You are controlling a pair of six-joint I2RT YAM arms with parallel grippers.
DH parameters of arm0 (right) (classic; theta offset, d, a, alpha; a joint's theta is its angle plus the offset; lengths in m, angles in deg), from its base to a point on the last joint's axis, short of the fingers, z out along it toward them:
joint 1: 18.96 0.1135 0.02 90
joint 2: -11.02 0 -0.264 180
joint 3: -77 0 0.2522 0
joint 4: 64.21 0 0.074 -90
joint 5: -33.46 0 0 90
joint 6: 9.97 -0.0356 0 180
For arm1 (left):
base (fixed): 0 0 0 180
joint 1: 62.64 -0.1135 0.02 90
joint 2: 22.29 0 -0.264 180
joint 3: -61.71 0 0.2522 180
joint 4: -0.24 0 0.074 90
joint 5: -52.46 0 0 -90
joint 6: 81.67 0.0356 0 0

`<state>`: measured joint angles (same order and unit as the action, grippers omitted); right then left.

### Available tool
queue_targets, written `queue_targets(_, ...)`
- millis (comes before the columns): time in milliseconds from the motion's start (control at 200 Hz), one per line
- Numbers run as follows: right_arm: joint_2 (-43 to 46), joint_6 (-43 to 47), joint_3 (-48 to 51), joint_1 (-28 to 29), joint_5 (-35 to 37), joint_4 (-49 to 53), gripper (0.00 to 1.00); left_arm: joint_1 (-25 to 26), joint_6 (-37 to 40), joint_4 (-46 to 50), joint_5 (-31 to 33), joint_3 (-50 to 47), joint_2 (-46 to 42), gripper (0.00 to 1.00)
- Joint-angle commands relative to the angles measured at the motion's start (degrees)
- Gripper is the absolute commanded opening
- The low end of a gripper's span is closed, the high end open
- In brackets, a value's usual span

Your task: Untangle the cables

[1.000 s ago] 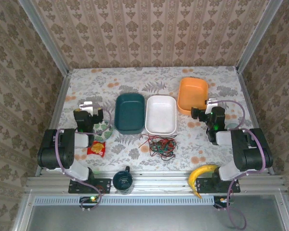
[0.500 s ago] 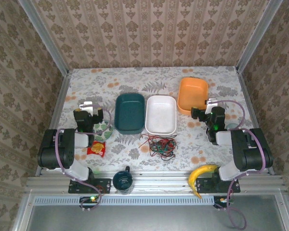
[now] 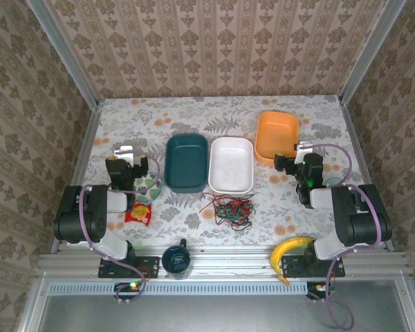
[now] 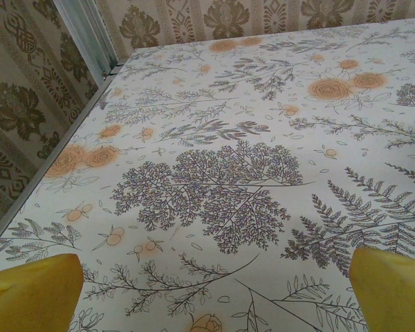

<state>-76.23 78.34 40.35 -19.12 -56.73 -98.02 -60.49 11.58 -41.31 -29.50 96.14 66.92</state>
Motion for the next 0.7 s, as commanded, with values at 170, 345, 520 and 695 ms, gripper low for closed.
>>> queue_targets(170,-0.30,-0.24,-0.86,0.25,1.30,-0.33,1.00,-0.23,-0.35,0.62,-0.57,0.96,0.20,1.00)
queue_targets(345,-0.41,-0.61,-1.12,-0.15,0.53,-0.12,1.00,-0.22,-0.35,0.72,-0.58,0.96,0.22,1.00)
queue_targets(520,-0.30,-0.68,-0.99,-0.45,0.01,-0.24,1.00,-0.22,-0.35,0.98,-0.69,1.18,0.18,1.00)
queue_targets(695,5.45,-1.93,-6.04,-0.28,2.93,13.23,0.96,2.78,2.28,16.26,3.02,5.36,-9.94,1.00)
